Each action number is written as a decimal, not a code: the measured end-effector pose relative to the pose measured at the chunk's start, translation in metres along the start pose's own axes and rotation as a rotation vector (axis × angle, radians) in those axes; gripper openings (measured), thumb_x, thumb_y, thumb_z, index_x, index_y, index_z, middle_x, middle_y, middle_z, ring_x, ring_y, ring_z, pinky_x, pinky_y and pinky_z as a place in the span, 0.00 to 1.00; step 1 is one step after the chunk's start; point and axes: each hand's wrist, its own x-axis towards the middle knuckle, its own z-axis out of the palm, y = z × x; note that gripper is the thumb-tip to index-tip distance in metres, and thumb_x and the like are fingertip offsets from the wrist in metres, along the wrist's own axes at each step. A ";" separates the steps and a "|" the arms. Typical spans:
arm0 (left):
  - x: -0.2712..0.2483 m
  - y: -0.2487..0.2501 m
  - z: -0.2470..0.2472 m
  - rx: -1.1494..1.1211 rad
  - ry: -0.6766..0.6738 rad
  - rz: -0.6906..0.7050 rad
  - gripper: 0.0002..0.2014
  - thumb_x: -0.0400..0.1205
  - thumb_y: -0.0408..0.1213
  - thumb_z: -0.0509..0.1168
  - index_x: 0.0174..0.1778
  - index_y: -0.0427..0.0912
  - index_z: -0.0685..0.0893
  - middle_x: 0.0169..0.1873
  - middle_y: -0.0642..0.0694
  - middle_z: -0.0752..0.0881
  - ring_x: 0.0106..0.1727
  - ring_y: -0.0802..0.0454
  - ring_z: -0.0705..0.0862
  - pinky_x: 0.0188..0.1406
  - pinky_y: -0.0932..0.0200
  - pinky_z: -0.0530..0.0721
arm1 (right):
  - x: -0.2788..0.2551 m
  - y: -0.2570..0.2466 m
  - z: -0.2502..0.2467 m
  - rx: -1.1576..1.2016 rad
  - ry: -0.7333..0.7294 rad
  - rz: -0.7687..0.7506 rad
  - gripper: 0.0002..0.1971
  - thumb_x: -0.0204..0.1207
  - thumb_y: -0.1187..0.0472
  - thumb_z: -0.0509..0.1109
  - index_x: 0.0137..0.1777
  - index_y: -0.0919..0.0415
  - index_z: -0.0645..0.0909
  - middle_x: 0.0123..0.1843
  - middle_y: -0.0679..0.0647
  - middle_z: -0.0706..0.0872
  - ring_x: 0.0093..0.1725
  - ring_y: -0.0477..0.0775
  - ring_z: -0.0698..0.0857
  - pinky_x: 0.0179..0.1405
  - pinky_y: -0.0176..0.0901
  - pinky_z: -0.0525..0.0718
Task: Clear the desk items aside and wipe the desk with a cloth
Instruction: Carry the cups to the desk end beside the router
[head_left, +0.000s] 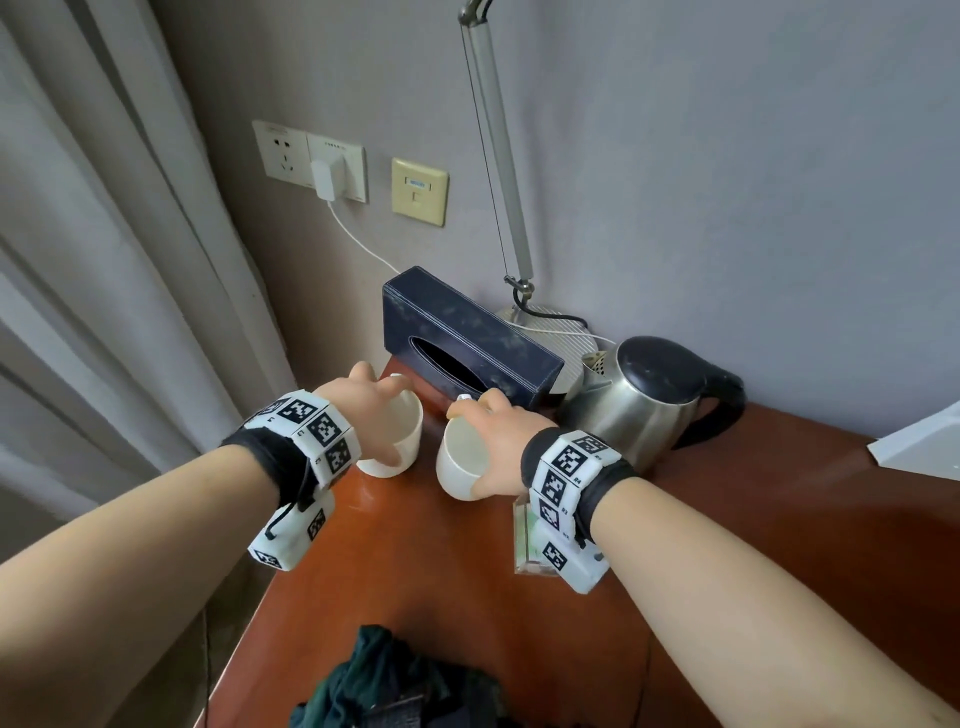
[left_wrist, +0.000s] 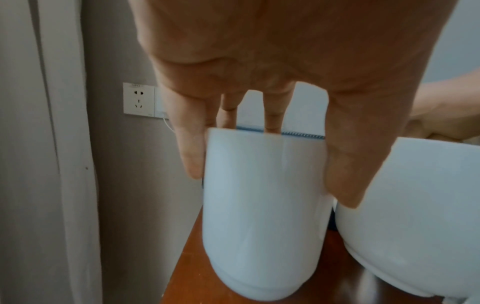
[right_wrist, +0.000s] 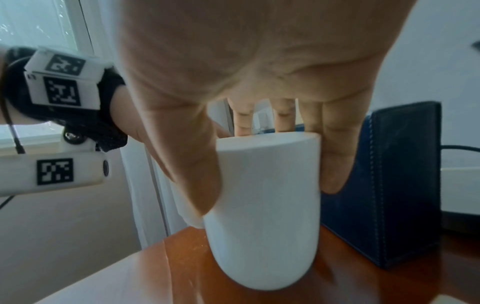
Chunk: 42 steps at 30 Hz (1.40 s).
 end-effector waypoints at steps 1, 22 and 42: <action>-0.008 0.002 -0.002 -0.008 0.016 -0.001 0.42 0.74 0.55 0.69 0.79 0.61 0.50 0.63 0.47 0.65 0.42 0.48 0.79 0.41 0.56 0.82 | -0.008 0.001 -0.002 -0.001 0.008 -0.001 0.40 0.63 0.55 0.78 0.72 0.45 0.59 0.67 0.55 0.63 0.55 0.62 0.80 0.50 0.52 0.85; -0.185 0.244 -0.009 -0.016 0.323 0.295 0.46 0.68 0.56 0.74 0.79 0.61 0.55 0.73 0.46 0.64 0.66 0.43 0.77 0.62 0.50 0.81 | -0.301 0.159 -0.003 0.010 0.310 0.137 0.45 0.59 0.47 0.80 0.74 0.42 0.59 0.70 0.50 0.66 0.67 0.57 0.73 0.57 0.50 0.80; -0.180 0.501 0.023 0.077 0.175 0.586 0.42 0.70 0.54 0.73 0.77 0.61 0.58 0.69 0.48 0.65 0.60 0.43 0.80 0.58 0.51 0.83 | -0.434 0.374 0.065 0.111 0.226 0.387 0.42 0.65 0.56 0.78 0.75 0.42 0.59 0.74 0.49 0.63 0.72 0.55 0.66 0.66 0.52 0.74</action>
